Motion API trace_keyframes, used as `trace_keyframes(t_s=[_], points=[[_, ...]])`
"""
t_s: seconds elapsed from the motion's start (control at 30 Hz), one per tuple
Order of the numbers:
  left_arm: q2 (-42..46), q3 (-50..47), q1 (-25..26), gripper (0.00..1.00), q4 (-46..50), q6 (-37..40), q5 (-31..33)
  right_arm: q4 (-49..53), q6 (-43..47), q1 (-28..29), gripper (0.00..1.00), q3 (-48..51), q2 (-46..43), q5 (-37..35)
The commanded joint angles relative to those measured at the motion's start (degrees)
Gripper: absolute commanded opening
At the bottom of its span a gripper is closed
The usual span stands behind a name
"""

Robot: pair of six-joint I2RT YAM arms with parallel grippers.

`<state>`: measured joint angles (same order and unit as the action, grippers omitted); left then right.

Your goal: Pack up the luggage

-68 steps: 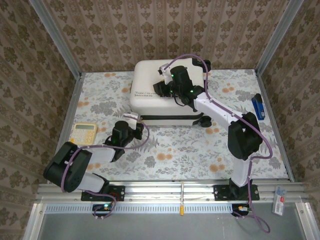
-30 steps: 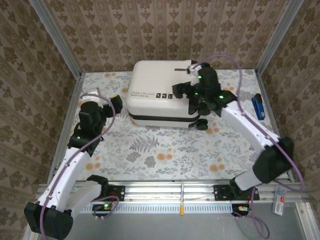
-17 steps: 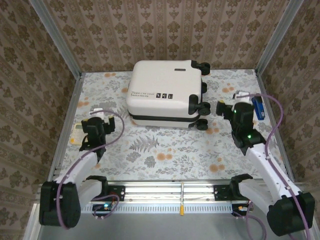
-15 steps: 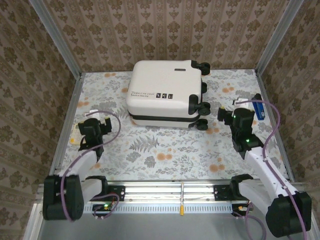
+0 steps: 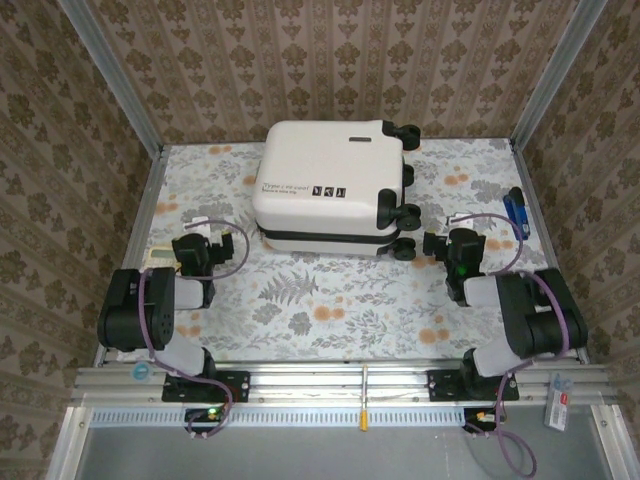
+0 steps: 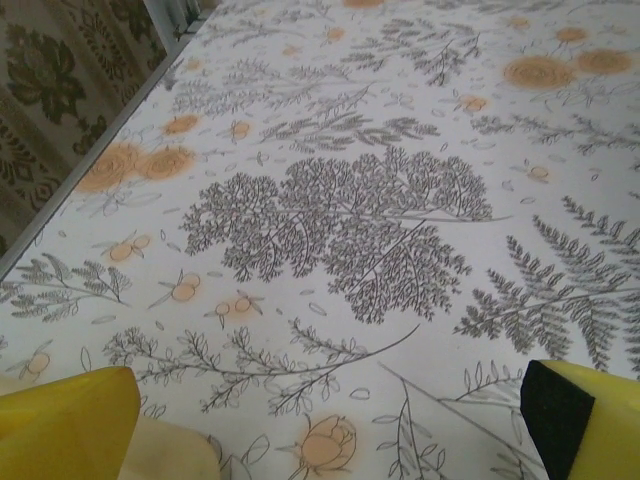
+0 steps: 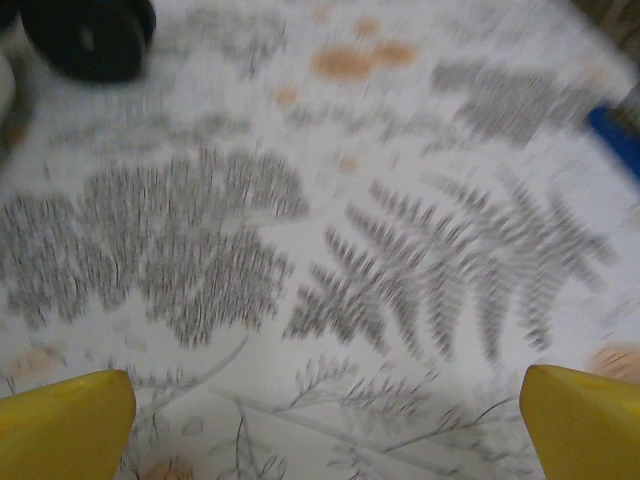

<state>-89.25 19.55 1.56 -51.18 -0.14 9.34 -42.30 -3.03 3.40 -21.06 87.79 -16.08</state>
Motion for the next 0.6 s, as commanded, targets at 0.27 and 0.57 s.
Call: trace_keyframes(t_s=[0.27,0.57], points=[[0.1,1.4,0.8,1.00,-4.4,2.0,1.7,-8.7,-1.0,-1.2,1.00,-1.1,-0.2,2.5],[0.1,1.8,0.9,1.00,-3.9,2.3,1.5,-7.1,0.4,-2.0,1.00,-2.0,-0.2,8.8]])
